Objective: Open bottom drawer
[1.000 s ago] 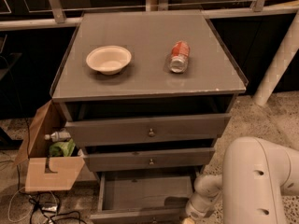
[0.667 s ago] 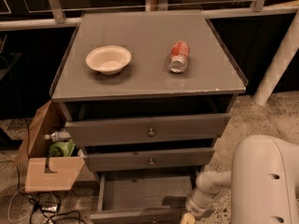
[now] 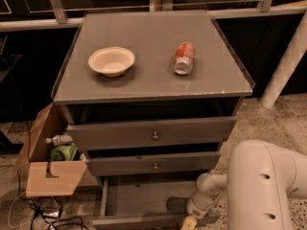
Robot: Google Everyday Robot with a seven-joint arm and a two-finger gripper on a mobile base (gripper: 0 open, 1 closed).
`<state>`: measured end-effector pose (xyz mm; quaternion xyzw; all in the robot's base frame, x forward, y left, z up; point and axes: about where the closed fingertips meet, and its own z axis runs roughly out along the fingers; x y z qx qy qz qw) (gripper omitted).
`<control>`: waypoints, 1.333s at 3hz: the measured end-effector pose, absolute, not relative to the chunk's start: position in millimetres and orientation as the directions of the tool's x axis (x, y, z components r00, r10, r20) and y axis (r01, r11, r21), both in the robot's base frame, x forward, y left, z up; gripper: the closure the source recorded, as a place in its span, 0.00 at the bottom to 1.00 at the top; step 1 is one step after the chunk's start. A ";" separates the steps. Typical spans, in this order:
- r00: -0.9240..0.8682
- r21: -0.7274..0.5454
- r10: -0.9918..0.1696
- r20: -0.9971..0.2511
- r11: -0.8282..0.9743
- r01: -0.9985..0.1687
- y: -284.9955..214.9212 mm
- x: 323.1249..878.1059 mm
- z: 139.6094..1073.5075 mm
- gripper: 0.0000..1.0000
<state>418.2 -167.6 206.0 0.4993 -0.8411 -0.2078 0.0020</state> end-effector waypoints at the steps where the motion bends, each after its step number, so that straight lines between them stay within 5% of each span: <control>1: -0.495 0.362 -0.849 -0.183 0.410 -0.837 -164.1 427.2 185.6 0.00; 4: -0.523 0.425 -0.845 -0.116 0.434 -0.795 -171.9 405.5 160.4 0.00</control>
Offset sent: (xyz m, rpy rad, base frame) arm -0.0334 -0.0138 -0.0705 -0.0607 0.1718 -0.0069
